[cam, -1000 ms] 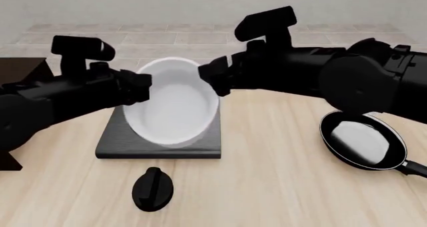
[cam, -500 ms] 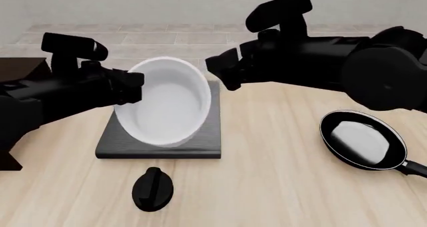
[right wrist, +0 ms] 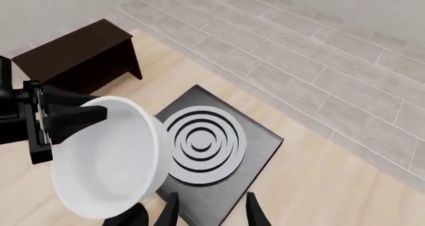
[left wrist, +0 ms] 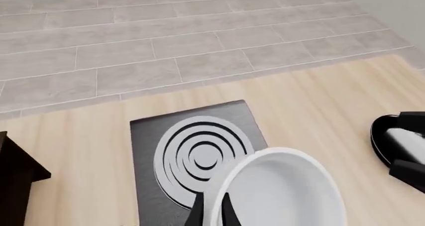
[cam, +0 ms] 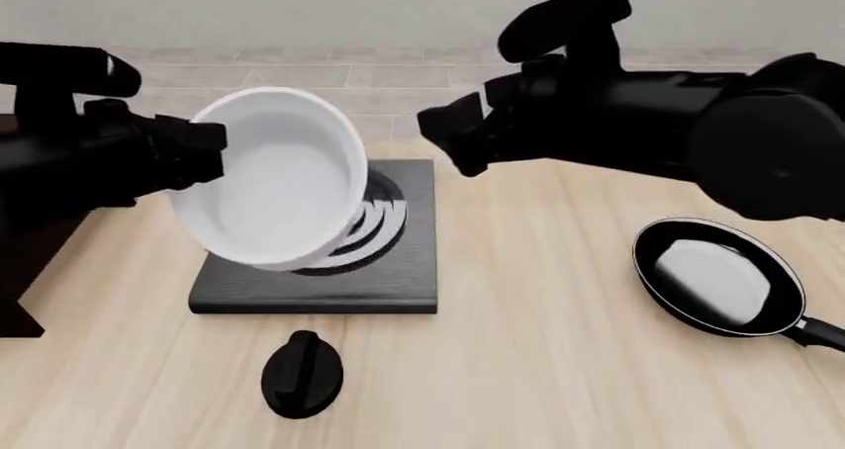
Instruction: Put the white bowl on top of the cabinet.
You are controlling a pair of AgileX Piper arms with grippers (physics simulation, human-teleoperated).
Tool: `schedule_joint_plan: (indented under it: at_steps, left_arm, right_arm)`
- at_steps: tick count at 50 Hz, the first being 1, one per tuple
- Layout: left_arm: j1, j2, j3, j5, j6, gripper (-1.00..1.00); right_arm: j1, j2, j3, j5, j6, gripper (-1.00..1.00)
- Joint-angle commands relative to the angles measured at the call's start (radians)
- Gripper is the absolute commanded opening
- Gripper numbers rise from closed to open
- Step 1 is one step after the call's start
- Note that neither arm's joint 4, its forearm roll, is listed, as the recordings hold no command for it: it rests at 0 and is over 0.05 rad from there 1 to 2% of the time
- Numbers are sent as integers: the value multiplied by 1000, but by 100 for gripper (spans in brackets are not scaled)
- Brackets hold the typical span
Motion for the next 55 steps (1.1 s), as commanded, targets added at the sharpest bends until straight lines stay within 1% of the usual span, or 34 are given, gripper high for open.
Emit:
schedule_joint_plan:
  at_steps: [1, 4, 7, 13, 29, 32, 33, 36, 38, 40, 41, 45, 47, 48, 49, 52, 53, 54, 55]
  left_arm:
    - [60, -43, -32, 30, 18, -100]
    - [80, -49, -44, 40, 25, -100]
    - [94, -55, -50, 47, 29, -100]
    - [117, -64, -57, 56, 33, -100]
    - [201, -81, -98, 89, 50, -100]
    - [218, -82, -105, 91, 52, -100]
    - [222, -83, -106, 91, 54, -100]
    - [236, -83, -111, 93, 59, -100]
    - [248, -83, -118, 96, 60, -100]
    - [261, -84, -124, 98, 65, -100]
    - [263, -84, -126, 100, 63, -100]
    - [273, -86, -132, 103, 65, -100]
    - [283, -86, -136, 103, 65, -100]
    - [284, -87, -138, 105, 66, -100]
    - [289, -88, -140, 105, 69, -100]
    - [302, -89, -146, 106, 67, -100]
    - [307, -88, -146, 106, 63, -100]
    - [308, -90, -143, 104, 66, -100]
    - [315, -90, -141, 102, 66, -100]
  right_arm:
    - [-10, -17, 8, -6, -24, 100]
    - [-10, -33, 20, -14, -27, 100]
    - [-13, -34, 29, -19, -12, 100]
    - [-14, -39, 39, -25, -7, 100]
    - [-24, -56, 71, -53, -13, 100]
    - [-27, -68, 81, -63, -32, 100]
    - [-28, -77, 86, -70, -49, 100]
    - [-34, -92, 91, -75, -49, 100]
    - [-47, -116, 105, -93, -81, 100]
    - [-43, -147, 116, -104, -50, 100]
    - [-54, -159, 125, -113, -74, 100]
    - [-60, -188, 147, -128, -77, 100]
    - [-57, -225, 176, -155, -109, 100]
    - [-58, -220, 177, -146, -96, 100]
    - [-60, -231, 185, -151, -95, 100]
    - [-63, -283, 222, -183, -131, 100]
    - [-62, -301, 231, -189, -116, 100]
    - [-69, -308, 244, -196, -130, 100]
    - [-72, -315, 260, -205, -132, 100]
